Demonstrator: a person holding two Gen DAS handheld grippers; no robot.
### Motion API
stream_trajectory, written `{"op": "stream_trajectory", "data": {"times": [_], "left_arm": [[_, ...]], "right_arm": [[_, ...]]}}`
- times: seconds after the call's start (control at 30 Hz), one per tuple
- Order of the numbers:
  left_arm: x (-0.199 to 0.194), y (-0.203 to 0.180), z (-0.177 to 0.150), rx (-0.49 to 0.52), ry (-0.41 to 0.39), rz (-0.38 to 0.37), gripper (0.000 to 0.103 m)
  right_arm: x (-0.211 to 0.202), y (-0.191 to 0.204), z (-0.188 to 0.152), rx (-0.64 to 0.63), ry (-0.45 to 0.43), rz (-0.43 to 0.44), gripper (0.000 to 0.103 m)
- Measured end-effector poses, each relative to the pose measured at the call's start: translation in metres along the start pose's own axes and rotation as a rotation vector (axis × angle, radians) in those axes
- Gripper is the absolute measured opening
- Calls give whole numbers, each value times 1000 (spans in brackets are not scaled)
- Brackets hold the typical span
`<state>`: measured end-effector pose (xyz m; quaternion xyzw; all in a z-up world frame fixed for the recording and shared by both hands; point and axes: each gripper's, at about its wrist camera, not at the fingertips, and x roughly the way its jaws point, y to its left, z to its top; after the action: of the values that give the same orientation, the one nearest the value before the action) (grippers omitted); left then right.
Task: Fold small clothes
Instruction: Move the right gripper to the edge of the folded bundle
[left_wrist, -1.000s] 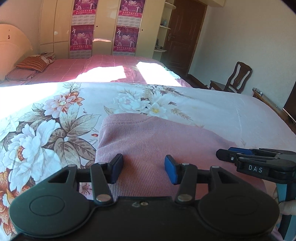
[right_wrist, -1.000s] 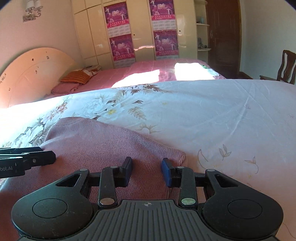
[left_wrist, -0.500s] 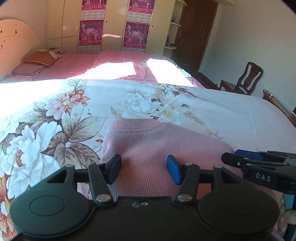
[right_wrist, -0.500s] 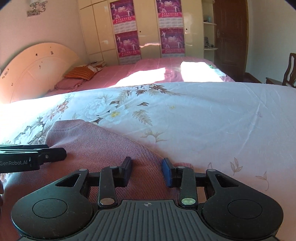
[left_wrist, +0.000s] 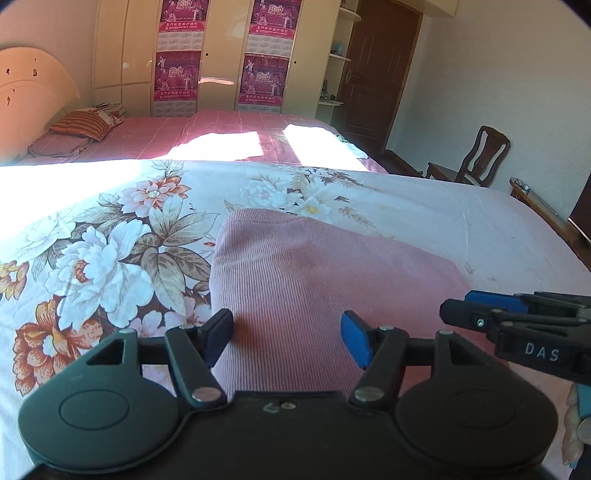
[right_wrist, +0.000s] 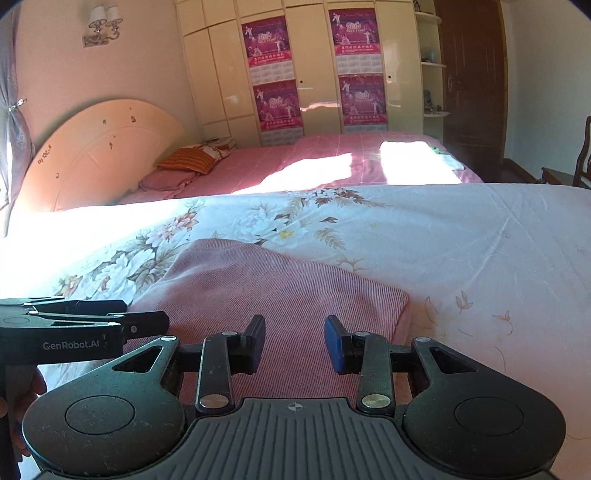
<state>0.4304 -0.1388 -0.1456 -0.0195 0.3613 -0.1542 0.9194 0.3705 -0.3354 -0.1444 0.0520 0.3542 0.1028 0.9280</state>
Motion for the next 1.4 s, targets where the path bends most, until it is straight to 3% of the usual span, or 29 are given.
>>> {"op": "stream_trajectory", "data": {"times": [0.13, 0.33, 0.57, 0.77, 1.0, 1.13, 1.4], "left_arm": [[1, -6, -16, 45, 3, 22, 65], [0, -8, -12, 41, 19, 52, 67], [-20, -13, -22, 55, 15, 56, 65], [-48, -14, -39, 73, -7, 13, 66], [-44, -16, -68, 100, 41, 11, 67], [-45, -14, -72, 81, 54, 11, 68], [-44, -9, -77, 60, 95, 15, 70]], "right_arm": [[18, 0, -26, -75, 83, -83, 35], [16, 6, -25, -64, 73, -99, 35], [-25, 17, -36, -51, 34, -69, 35], [-49, 27, -54, -59, 15, -67, 35], [-41, 20, -85, -102, 81, -167, 35], [-41, 5, -90, -2, 102, -153, 36], [-48, 0, -91, 60, 108, -153, 36]]}}
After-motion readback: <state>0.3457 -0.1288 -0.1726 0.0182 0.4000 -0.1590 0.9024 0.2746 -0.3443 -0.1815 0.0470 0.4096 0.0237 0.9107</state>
